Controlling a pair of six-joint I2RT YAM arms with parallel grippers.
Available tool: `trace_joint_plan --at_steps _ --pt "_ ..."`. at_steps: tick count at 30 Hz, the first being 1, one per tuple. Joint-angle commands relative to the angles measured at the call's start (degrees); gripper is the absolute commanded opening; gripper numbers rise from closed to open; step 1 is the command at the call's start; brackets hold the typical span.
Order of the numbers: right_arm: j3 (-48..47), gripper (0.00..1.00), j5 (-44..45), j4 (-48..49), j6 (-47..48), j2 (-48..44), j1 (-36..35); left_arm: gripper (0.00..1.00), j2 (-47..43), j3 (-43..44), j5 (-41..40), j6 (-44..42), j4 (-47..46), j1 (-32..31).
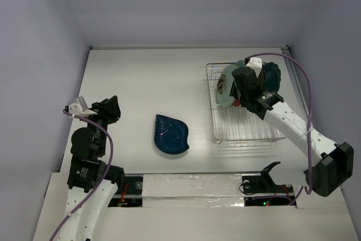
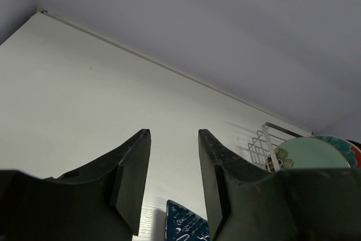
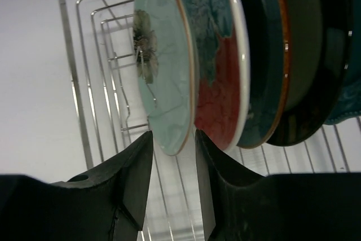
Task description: Unload the plates from the dish rack
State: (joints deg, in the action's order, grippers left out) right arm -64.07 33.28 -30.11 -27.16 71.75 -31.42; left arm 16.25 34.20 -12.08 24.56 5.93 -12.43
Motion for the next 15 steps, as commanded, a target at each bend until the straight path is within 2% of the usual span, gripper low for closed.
trace_joint_plan --at_steps 1,7,15 --pt "-3.34 0.42 4.17 -1.27 1.41 0.84 0.92 0.39 -0.34 -0.36 0.21 -0.12 -1.89 -0.32" --pt "-3.69 0.42 -0.48 3.56 3.42 4.19 5.93 0.43 -0.52 -0.36 0.21 -0.12 -1.89 -0.32" --pt "-7.12 0.40 -1.46 7.77 8.17 12.44 8.04 0.44 -0.43 -0.36 0.21 -0.04 -1.89 -0.32"
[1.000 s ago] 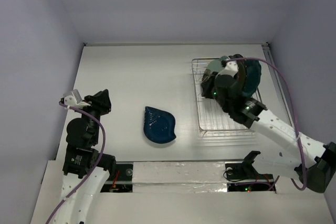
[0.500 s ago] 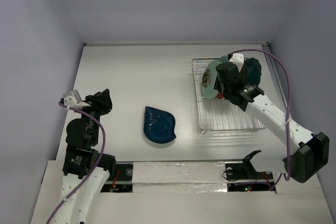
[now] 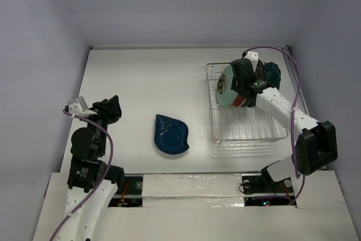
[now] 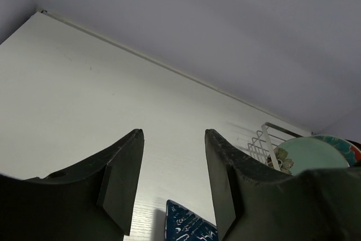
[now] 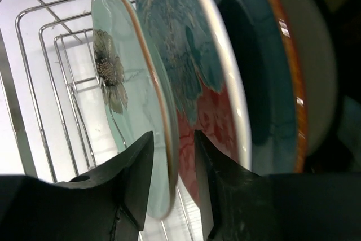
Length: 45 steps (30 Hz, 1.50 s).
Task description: Unload the plates from the dish rack
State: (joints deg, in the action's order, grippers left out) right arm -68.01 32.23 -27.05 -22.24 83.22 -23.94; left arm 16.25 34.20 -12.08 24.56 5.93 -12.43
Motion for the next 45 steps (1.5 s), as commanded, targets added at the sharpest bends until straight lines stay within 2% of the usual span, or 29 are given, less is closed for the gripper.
trace_joint_plan --at_steps 1,3,4,6,7,11,22,27,31,34,40,45 --pt "-3.53 0.39 -0.41 4.90 3.52 1.50 0.57 0.44 -0.43 -0.36 0.21 -0.03 -1.80 -0.32" --pt "-4.24 0.34 -0.24 5.34 4.48 2.99 1.09 0.44 -0.43 -0.36 0.21 -0.12 -1.89 -0.32" --pt "-4.59 0.26 -0.15 5.34 5.01 3.26 1.09 0.45 -0.52 -0.44 0.21 -0.12 -1.89 -0.32" --pt "-5.02 0.18 0.29 4.99 5.19 3.53 1.09 0.45 -0.43 -0.45 0.21 -0.04 -1.89 -0.32" --pt "-5.03 0.10 0.64 4.81 5.36 3.01 1.09 0.45 -0.52 -0.45 0.21 -0.12 -1.80 -0.32" --pt "-5.82 0.00 1.35 4.64 7.55 -0.16 1.09 0.45 -0.61 -0.36 0.21 -0.12 -1.89 -0.32" --pt "-16.53 0.00 0.12 -2.66 10.38 -7.98 1.09 0.45 -0.96 -0.45 0.21 -0.03 -1.98 -0.32" --pt "-22.86 0.00 -1.37 -5.03 8.10 -10.09 -2.68 0.45 -0.96 -0.45 0.21 0.05 -2.15 -0.32" --pt "-24.01 0.00 -6.73 -1.88 3.35 -9.22 -6.98 0.45 -0.61 -0.53 0.21 0.14 -2.15 -0.32" --pt "-24.19 0.00 -11.47 3.30 -2.09 -5.27 -11.03 0.45 -0.61 -0.53 0.21 0.14 -2.15 -0.32" --pt "-28.31 0.00 -20.88 15.96 -15.63 10.54 -17.27 0.45 -0.61 -0.53 0.21 -0.03 -1.89 -0.32" --pt "-39.71 0.00 -25.28 19.14 -22.31 23.72 -19.73 0.45 -0.69 -0.44 0.21 0.14 -1.80 -0.32"
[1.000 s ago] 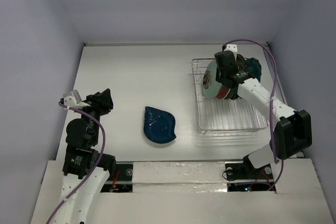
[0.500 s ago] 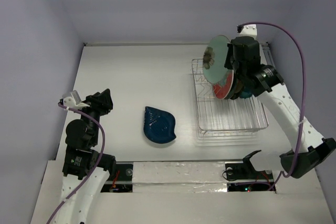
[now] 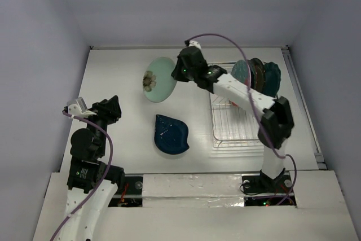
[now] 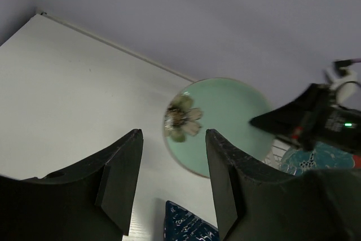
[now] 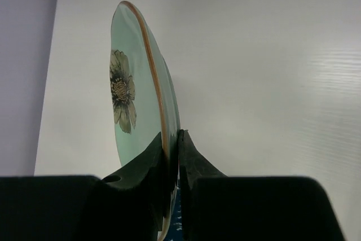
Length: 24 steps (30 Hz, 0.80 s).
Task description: Unload the plates from the dish rack
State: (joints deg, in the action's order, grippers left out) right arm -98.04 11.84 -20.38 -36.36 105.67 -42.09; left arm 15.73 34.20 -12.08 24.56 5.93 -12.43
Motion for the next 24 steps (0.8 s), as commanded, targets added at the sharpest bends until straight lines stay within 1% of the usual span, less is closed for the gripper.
trace_joint_plan --at_steps 1,3,8,13,18,20,21,22,24 --pt "-11.37 0.00 -5.24 12.38 -8.90 5.56 -1.60 0.45 -0.08 -0.36 0.21 0.14 -1.72 -0.32" --pt "-14.79 0.00 -6.64 13.26 -11.18 9.36 -2.21 0.45 0.27 -0.45 0.21 0.05 -1.63 -0.32" --pt "-18.41 0.00 -9.19 14.93 -14.79 18.85 -3.35 0.45 0.27 -0.36 0.21 0.05 -1.54 -0.32" --pt "-18.94 0.00 -10.95 17.74 -17.78 23.61 -3.35 0.45 0.62 -0.36 0.21 0.14 -1.63 -0.32" --pt "-18.33 0.00 -11.31 18.18 -19.36 27.13 -3.35 0.45 0.62 -0.27 0.21 0.05 -1.63 -0.32" --pt "-17.45 0.05 -11.40 18.45 -19.63 27.49 -3.35 0.45 0.71 -0.44 0.21 0.05 -1.63 -0.32" --pt "-16.58 0.09 -11.40 18.36 -19.71 27.66 -3.35 0.45 0.71 -0.36 0.21 0.14 -1.54 -0.32" --pt "-16.05 0.21 -11.48 18.53 -19.72 27.75 -3.35 0.45 0.62 -0.36 0.21 0.05 -1.63 -0.32" --pt "-14.12 0.33 -11.40 19.76 -19.89 27.40 -3.35 0.45 0.45 -0.36 0.21 0.05 -1.63 -0.32"
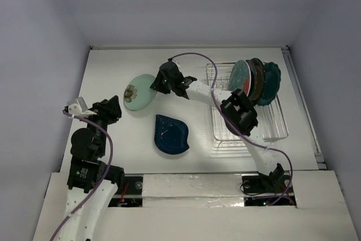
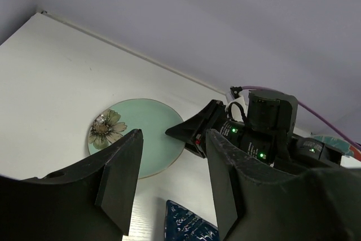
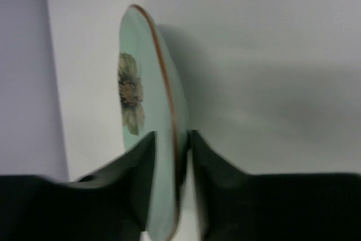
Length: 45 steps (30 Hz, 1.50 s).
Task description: Unload the plates from the dish rack
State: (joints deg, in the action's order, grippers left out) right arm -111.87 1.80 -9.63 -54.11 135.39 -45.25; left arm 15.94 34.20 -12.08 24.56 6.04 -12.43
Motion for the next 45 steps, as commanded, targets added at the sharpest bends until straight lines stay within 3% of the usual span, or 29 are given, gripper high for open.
trace_joint_plan --at_steps 1,4,7,14,20,21,22,24,25,30,36,38,39,40,43,45 --pt "1.99 0.44 -1.36 9.01 -2.23 -2.85 -0.18 0.45 0.23 -0.36 0.21 0.14 -1.74 -0.32" --pt "3.42 0.67 -1.36 6.48 -1.88 -2.94 -0.18 0.45 0.05 -0.44 0.21 0.14 -1.65 -0.32" --pt "4.47 0.82 -1.36 4.27 -0.39 -3.55 -0.18 0.45 -0.21 -0.36 0.21 0.14 -1.65 -0.32" --pt "5.88 1.00 3.20 -1.79 4.09 -6.71 -0.18 0.46 -1.18 -0.27 0.21 0.23 -1.30 -0.32" --pt "6.84 1.00 15.85 -13.39 14.45 -17.42 -0.18 0.47 -1.18 -0.27 0.21 0.23 -1.30 -0.32" --pt "8.06 0.94 20.30 -14.88 16.99 -19.88 -0.18 0.47 -1.09 -0.27 0.21 0.14 -1.38 -0.32" --pt "11.64 0.68 22.69 -15.42 18.15 -25.56 0.60 0.47 -1.18 -0.36 0.21 0.05 -1.47 -0.32" --pt "16.31 0.28 28.22 -16.38 21.39 -31.91 1.22 0.47 -1.18 -0.27 0.21 0.14 -1.39 -0.32" --pt "21.47 0.00 30.08 -16.82 22.46 -35.16 2.27 0.47 -1.27 -0.27 0.21 0.14 -1.39 -0.32" --pt "35.30 0.00 33.53 -21.12 27.47 -55.45 8.94 0.47 -1.44 -0.36 0.21 0.23 -1.65 -0.32" --pt "42.43 0.01 33.80 -24.91 30.81 -67.80 15.54 0.47 -1.53 -0.44 0.21 0.14 -1.82 -0.32" --pt "42.18 0.12 32.39 -26.93 31.69 -68.16 18.08 0.47 -1.53 -0.44 0.21 0.05 -1.82 -0.32" --pt "42.09 0.21 32.91 -27.54 32.30 -68.07 18.62 0.47 -1.53 -0.45 0.21 0.05 -1.82 -0.32" --pt "42.26 0.36 32.83 -27.90 32.66 -68.07 19.23 0.47 -1.53 -0.36 0.21 0.14 -1.82 -0.32" --pt "42.96 0.47 29.31 -26.77 34.42 -67.46 21.17 0.47 -1.62 -0.36 0.21 0.05 -1.82 -0.32" --pt "42.97 0.48 28.18 -26.23 35.03 -66.32 22.83 0.47 -1.62 -0.45 0.21 0.05 -1.91 -0.32"
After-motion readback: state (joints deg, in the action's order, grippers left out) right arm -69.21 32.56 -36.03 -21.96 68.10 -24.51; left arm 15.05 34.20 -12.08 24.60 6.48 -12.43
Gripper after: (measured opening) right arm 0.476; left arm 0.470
